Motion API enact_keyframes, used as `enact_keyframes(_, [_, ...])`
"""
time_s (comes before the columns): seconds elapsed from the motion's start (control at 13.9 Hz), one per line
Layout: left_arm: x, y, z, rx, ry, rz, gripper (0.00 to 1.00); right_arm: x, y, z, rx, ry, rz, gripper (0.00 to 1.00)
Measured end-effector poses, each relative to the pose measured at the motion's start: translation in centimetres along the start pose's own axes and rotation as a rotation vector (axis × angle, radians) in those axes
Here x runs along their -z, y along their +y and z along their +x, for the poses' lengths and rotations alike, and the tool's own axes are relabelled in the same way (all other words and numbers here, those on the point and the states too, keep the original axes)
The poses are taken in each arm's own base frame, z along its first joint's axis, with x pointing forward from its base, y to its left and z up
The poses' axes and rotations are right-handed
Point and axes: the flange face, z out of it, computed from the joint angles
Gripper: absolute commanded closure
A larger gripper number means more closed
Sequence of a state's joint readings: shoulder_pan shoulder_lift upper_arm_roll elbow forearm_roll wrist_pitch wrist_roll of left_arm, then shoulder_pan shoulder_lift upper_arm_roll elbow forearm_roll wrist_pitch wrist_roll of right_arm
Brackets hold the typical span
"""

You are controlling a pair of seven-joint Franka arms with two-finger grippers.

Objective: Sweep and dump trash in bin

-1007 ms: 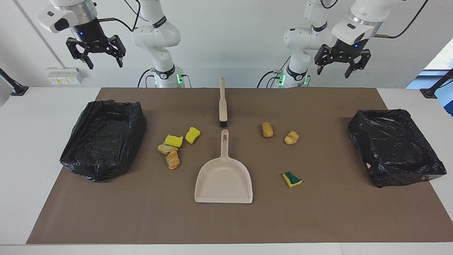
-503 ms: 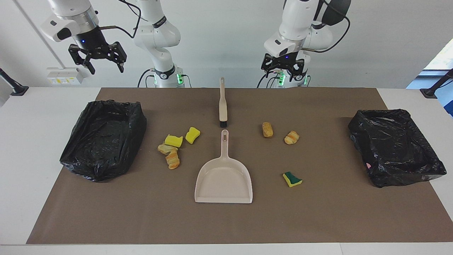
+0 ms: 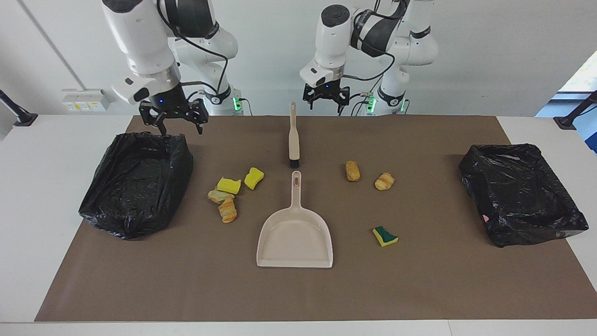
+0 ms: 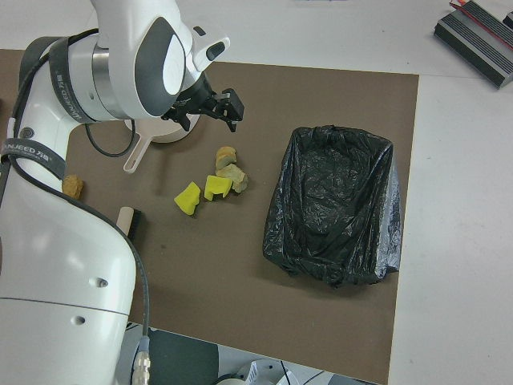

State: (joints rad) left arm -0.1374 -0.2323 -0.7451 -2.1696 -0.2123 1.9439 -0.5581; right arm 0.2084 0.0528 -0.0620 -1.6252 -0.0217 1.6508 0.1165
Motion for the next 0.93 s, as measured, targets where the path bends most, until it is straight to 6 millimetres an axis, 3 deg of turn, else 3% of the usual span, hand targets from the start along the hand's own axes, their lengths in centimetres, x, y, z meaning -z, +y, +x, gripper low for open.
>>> enact_keyframes(0.22, [-5.8,3.7,-3.7,0.008,0.046,-0.007,0.0,-4.3,-4.5,3.7,-0.049,-0.03,0.007,0.0])
enact_keyframes(0.36, [-7.7,4.4,-4.5,0.003,0.037,-0.016,0.0,-6.9,-8.9,5.3,-0.097,-0.026,0.031,0.0])
enact_keyframes(0.5, [-8.6,4.9,-4.0,0.012,0.03,-0.051,0.0,-8.4,-12.8,5.5,-0.133,-0.031,0.065,0.0])
enact_keyframes(0.65, [-9.8,5.4,-3.8,0.017,0.006,-0.076,0.04,-9.0,-15.2,5.4,-0.141,-0.032,0.085,0.0])
enact_keyframes(0.86, [-11.3,6.7,-4.4,0.044,-0.027,-0.105,0.14,-10.5,-20.1,4.5,-0.152,-0.027,0.096,0.0])
enact_keyframes(0.93, [-11.7,7.2,-4.7,0.056,-0.038,-0.112,0.23,-11.4,-21.7,4.4,-0.142,-0.019,0.099,0.0])
